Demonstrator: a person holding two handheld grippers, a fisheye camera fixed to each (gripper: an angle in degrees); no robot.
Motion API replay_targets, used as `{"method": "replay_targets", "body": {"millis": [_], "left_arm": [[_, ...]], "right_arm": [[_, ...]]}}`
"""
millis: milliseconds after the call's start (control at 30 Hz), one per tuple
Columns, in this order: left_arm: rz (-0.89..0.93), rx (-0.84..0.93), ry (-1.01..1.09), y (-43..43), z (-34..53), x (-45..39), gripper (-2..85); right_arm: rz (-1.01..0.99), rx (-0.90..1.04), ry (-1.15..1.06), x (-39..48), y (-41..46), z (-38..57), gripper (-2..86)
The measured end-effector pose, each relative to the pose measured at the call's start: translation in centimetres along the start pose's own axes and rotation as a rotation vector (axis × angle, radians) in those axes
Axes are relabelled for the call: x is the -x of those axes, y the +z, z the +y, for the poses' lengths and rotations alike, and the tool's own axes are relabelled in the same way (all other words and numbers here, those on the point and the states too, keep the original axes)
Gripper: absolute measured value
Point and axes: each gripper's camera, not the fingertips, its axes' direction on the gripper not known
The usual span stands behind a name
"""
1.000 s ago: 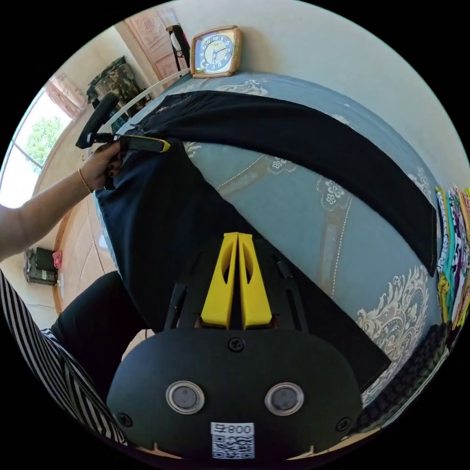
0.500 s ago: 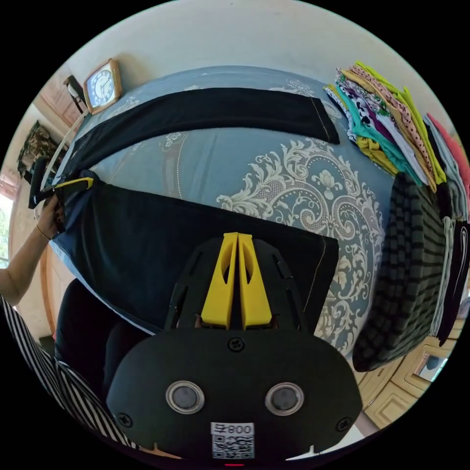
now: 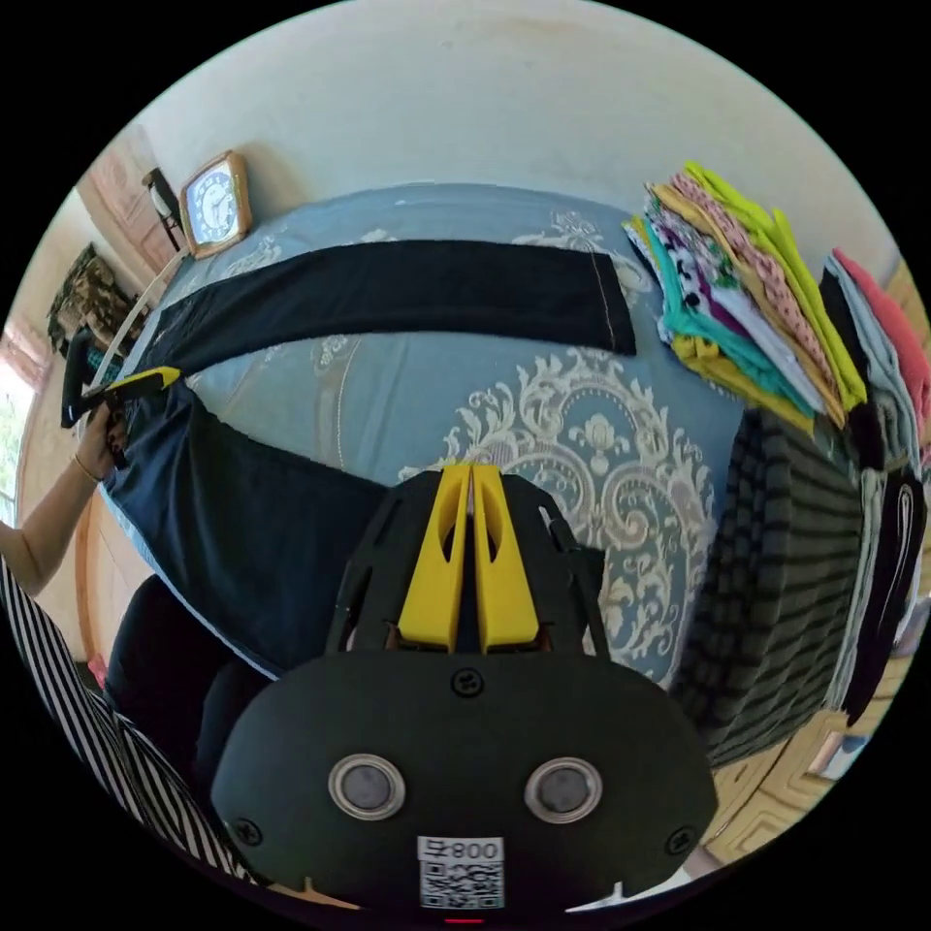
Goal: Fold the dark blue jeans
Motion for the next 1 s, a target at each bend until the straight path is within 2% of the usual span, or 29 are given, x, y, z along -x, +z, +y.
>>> {"method": "replay_targets", "body": {"millis": [133,267,433,633,800,1000], "left_arm": [[-0.067,-0.002,-0.019,0.0,-5.3,3.4,7.4],[-0.186,0.061,-0.050,0.5,-11.3,7.1,9.7],[-0.302,0.156,-0.040,1.5,-16.8,9.1,10.6],[-0.489,0.415,0.118,5.5,-21.9,8.7,11.2],[-0.484,0.495,0.319,7.3,-24.5,6.4,9.6],[-0.462,0.583,0.442,8.9,-26.8,4.7,8.0]], "right_arm": [[-0.034,-0.032,-0.170,0.3,1.4,-9.1,1.2],[-0.114,0.025,-0.329,1.9,3.6,-16.9,3.6],[-0.078,0.074,-0.480,4.4,6.1,-24.8,5.4],[-0.083,0.114,-0.546,5.6,7.6,-29.7,5.5],[-0.066,0.137,-0.588,6.6,8.4,-32.6,5.8],[-0.008,0.170,-0.660,8.9,10.0,-36.3,6.4]]}}
